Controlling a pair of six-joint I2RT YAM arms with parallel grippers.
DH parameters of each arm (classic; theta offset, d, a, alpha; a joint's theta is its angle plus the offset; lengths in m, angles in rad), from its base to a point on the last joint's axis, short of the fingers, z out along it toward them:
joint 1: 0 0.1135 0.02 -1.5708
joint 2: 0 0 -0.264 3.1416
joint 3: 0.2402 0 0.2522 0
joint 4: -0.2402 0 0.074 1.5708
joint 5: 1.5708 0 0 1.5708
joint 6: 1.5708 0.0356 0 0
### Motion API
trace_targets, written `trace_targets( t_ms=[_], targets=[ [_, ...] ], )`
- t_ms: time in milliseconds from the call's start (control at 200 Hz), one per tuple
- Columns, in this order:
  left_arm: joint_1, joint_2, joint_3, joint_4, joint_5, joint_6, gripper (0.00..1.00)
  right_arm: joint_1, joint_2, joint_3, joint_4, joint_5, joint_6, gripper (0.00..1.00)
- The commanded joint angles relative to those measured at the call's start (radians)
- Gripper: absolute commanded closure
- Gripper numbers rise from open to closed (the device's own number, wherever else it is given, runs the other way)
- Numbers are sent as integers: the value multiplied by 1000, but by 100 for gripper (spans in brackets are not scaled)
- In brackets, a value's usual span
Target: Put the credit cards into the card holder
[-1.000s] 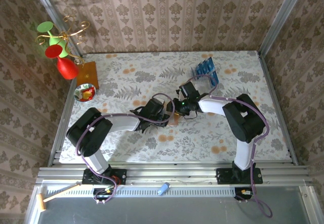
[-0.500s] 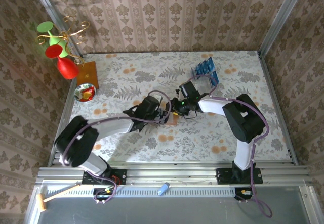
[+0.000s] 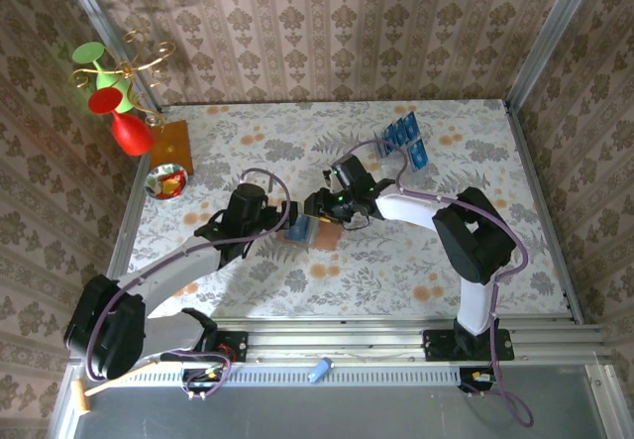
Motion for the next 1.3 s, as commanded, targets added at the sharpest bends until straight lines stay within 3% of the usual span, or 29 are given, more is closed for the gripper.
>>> trace_targets(
  t_ms=[0, 415, 575, 845, 1295],
  targets=[
    [21, -41, -24, -3, 32, -17, 0, 25, 9, 66, -53, 18, 20, 57],
    [109, -117, -70, -15, 94, -16, 0, 82, 209, 238, -27, 32, 55, 58],
    [122, -109, -75, -36, 102, -18, 0, 79, 129, 220, -103, 102, 10, 58],
    [119, 37, -40, -49, 137, -32, 0, 23, -41, 22, -187, 234, -38, 56],
    [93, 244, 70, -18, 168, 29, 0, -3, -52, -78, -176, 273, -91, 56]
  ],
)
